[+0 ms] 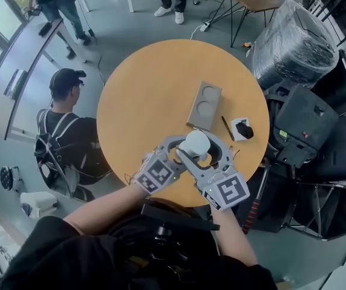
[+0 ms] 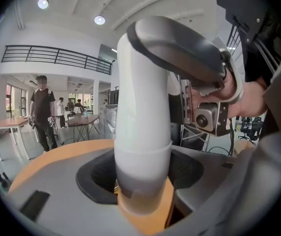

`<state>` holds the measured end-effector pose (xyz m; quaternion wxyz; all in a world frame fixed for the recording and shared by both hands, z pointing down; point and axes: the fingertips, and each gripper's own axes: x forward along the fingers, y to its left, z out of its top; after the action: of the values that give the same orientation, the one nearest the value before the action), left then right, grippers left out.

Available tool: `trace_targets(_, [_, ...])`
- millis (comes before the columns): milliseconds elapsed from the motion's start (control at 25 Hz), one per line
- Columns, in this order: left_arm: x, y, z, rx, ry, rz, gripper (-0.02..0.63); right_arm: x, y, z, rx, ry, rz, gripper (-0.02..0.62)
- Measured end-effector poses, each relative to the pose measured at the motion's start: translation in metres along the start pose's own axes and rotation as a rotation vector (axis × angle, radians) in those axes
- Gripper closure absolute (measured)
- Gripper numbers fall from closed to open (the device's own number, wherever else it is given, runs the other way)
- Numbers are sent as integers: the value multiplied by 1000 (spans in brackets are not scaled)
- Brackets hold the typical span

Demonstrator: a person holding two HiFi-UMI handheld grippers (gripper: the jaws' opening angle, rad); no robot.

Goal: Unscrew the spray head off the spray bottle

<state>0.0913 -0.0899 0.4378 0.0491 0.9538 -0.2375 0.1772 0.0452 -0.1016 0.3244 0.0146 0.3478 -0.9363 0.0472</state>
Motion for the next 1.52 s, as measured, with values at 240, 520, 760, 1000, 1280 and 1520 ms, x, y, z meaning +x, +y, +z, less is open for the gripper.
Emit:
trace_targets(240, [-4,-4,-5,38,29,-23,301,11,1,2,43,-4,32,394])
trace_targets(520, [-13,-13,7,47,-55,-139,302,11,7,6,78,-5,64,399])
trace_targets(760, [-19,-22,5,69,-58,-220,302,8,19,6,65,4,108,399])
trace_targets(1000, [-23,-30,4,73,-62,-281,304,5,29,3,46,22,173,399])
trace_targets(1280, [-42,-57,7,69,-90,-496,304,-8,61,11,29,37,388,397])
trace_targets(1520, [-39,-53,10,59,-85,-467,302,-11,51,7,-37,64,336,360])
